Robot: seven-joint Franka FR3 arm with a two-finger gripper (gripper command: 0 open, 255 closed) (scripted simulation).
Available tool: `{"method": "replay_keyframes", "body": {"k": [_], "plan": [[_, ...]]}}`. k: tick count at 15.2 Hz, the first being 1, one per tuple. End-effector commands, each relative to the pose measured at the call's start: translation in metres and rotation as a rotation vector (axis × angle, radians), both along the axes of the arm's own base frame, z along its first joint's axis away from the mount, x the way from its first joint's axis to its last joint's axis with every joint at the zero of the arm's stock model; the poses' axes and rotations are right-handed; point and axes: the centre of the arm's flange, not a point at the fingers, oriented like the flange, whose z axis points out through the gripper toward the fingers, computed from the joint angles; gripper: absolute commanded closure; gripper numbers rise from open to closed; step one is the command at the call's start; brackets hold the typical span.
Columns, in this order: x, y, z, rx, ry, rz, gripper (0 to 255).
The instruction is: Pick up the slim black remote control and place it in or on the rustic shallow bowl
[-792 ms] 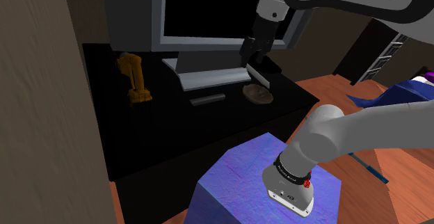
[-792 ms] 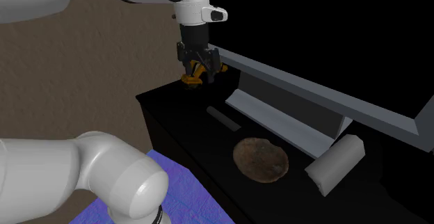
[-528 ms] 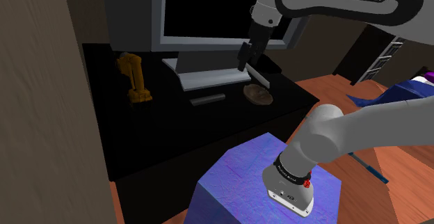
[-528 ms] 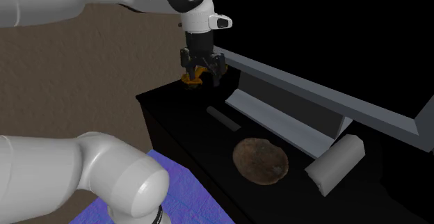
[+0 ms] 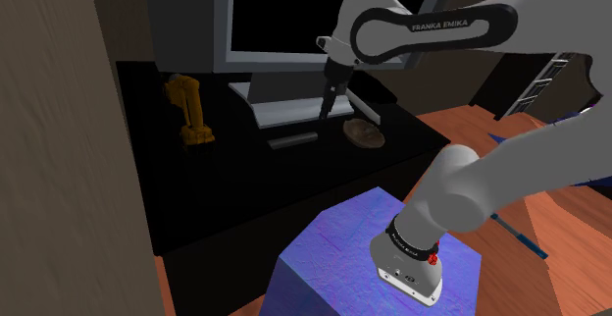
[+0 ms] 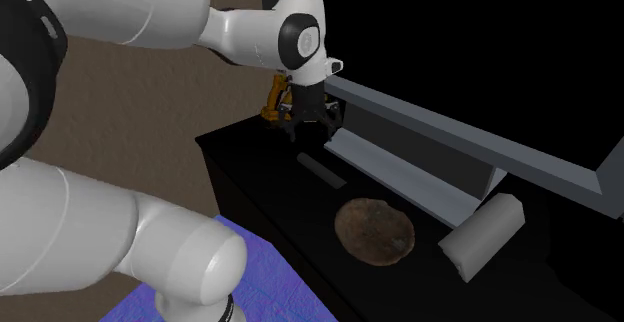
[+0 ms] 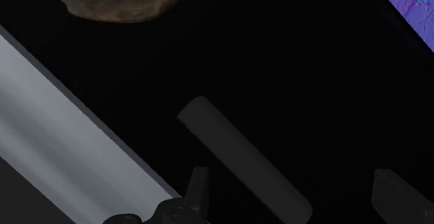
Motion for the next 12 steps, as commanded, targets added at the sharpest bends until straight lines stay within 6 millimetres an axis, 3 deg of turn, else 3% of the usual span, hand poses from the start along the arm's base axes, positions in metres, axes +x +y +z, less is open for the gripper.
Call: {"method": "replay_keyframes", "body": {"k": [1,9,12], "plan": [[0.015,0.002,-0.022,-0.006,-0.004,0.142,0],[0.068,0.026,-0.107,-0.024,-0.009,0.669,0],[0.07,0.027,-0.121,-0.025,-0.009,0.687,0]]}}
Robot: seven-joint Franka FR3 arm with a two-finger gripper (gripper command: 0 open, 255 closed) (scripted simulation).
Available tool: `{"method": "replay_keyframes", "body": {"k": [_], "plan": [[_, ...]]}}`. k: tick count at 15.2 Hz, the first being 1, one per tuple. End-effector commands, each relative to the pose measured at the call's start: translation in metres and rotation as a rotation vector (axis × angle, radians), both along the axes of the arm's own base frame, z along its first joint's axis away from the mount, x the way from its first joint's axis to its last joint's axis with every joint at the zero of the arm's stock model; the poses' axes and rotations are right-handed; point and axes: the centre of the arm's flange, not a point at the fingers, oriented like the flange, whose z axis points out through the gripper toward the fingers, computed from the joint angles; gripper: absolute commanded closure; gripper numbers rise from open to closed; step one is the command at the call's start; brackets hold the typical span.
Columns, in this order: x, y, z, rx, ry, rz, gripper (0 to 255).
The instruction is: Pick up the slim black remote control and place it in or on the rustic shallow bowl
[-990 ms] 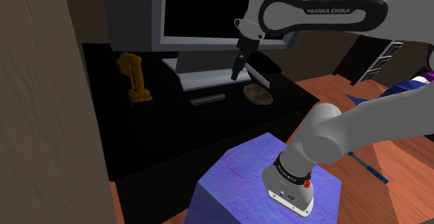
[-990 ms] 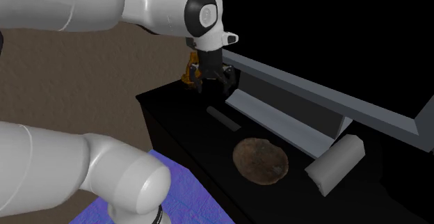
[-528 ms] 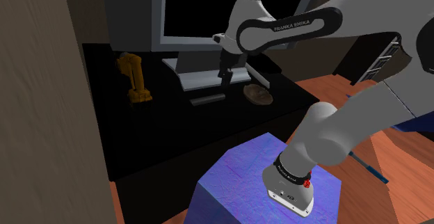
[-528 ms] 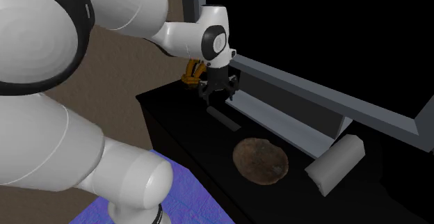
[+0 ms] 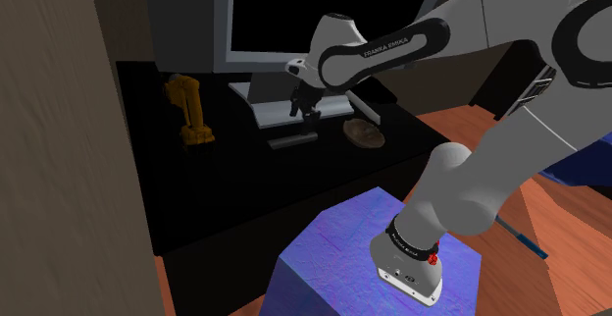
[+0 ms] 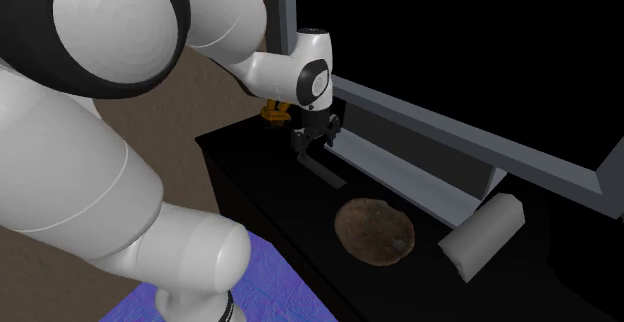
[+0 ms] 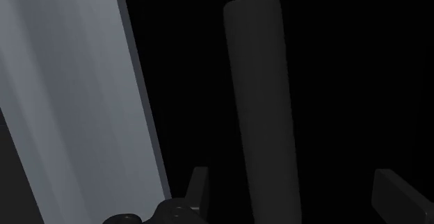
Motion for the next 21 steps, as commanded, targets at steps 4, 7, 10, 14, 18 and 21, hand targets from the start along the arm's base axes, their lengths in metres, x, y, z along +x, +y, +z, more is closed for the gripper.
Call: {"method": "replay_keyframes", "body": {"k": [4,7,10,14,18,21], "plan": [[0.015,0.015,-0.057,-0.036,0.02,0.066,0],[0.015,0.014,-0.065,-0.036,0.02,0.066,0],[0.015,0.014,-0.065,-0.036,0.02,0.066,0],[0.015,0.007,-0.062,-0.035,0.021,0.065,255],[0.014,0.001,-0.077,-0.037,0.02,0.066,255],[0.017,0.002,-0.099,-0.041,0.017,0.065,255]]}}
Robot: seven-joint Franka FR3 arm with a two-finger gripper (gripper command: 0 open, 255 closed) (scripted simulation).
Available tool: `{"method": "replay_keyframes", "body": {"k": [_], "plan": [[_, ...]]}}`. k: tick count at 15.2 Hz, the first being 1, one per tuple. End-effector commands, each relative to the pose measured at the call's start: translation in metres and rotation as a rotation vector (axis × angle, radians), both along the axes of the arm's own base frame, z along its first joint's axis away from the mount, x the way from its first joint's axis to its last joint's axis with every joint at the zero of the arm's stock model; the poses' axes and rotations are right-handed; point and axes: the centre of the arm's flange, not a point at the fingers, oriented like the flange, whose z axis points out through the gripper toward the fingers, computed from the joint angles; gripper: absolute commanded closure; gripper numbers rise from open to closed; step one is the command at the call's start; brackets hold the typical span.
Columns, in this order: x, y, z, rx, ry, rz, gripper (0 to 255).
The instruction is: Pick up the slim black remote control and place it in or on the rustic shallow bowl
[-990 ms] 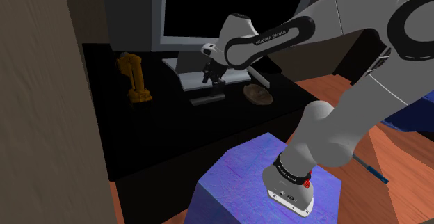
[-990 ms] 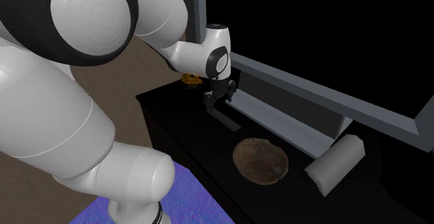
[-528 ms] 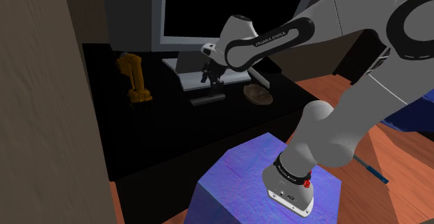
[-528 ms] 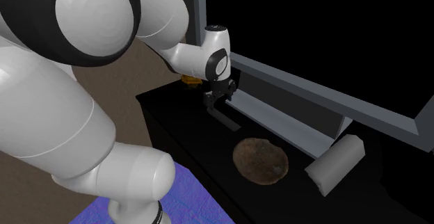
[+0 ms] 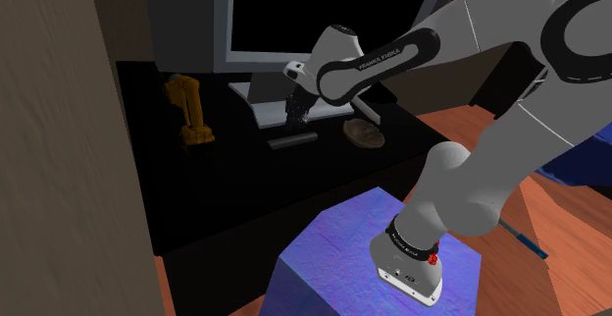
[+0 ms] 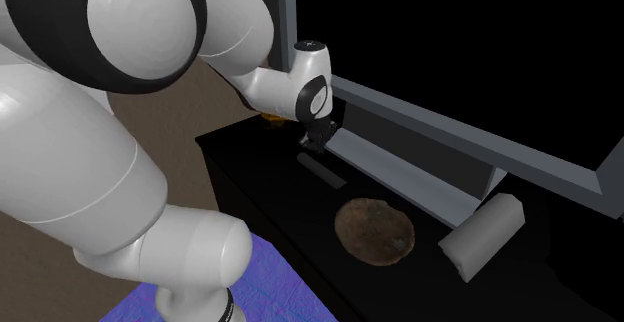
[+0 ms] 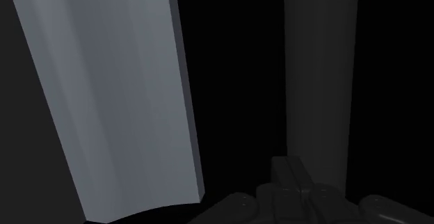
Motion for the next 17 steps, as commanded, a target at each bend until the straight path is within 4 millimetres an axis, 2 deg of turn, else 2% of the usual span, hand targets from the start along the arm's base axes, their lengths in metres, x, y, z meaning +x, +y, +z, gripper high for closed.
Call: {"method": "replay_keyframes", "body": {"k": [1,2,3,5,6,13,17], "plan": [[-0.002,-0.01,-0.064,-0.064,0.172,-0.014,255],[0.0,0.001,0.002,0.003,0.009,-0.007,255],[0.0,0.001,0.002,0.003,0.009,-0.007,0],[-0.001,-0.032,-0.011,0.126,0.119,0.072,0],[-0.001,-0.037,-0.014,0.147,0.139,0.086,0],[0.003,-0.029,-0.053,0.147,0.139,0.086,0],[0.003,-0.029,-0.053,0.147,0.139,0.086,0]]}}
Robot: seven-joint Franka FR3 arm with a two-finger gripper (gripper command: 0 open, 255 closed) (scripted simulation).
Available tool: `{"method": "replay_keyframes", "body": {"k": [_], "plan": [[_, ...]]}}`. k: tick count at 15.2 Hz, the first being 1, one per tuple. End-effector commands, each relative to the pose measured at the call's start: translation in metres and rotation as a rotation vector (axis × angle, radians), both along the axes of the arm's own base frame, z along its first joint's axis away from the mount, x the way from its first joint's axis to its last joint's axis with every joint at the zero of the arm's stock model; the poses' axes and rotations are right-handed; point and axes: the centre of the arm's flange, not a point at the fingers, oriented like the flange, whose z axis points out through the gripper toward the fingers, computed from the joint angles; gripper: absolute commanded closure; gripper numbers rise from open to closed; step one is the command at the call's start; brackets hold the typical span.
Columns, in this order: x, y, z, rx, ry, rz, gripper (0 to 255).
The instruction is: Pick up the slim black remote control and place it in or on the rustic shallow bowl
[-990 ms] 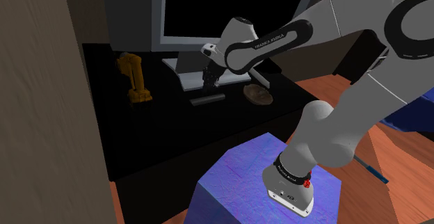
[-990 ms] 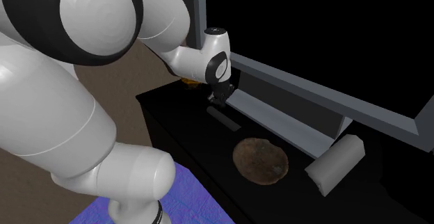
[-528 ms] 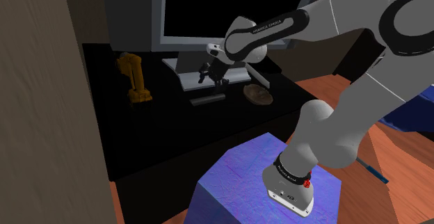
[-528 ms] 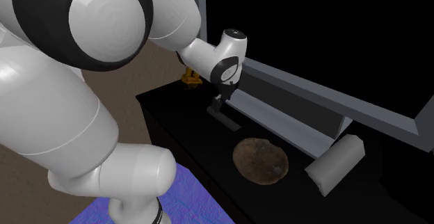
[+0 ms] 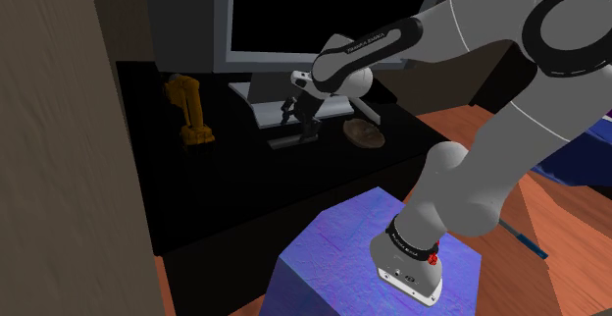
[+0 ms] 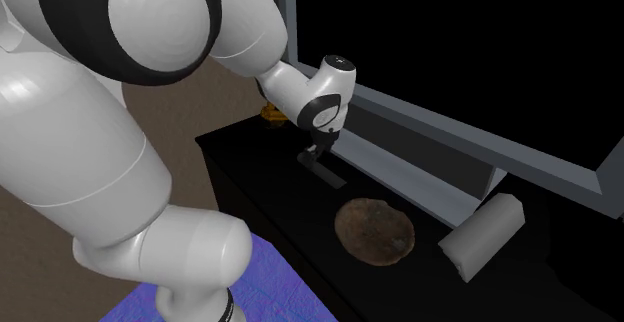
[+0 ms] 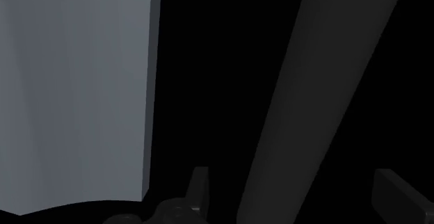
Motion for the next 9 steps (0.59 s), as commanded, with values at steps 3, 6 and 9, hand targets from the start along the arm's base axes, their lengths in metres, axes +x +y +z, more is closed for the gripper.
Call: {"method": "replay_keyframes", "body": {"k": [3,6,9], "plan": [[0.0037,0.0029,-0.0232,0.001,0.097,-0.21,0],[0.0102,0.0028,-0.0204,0.002,0.098,-0.21,255],[0.0116,0.0084,-0.0188,0.002,0.098,-0.21,255]]}}
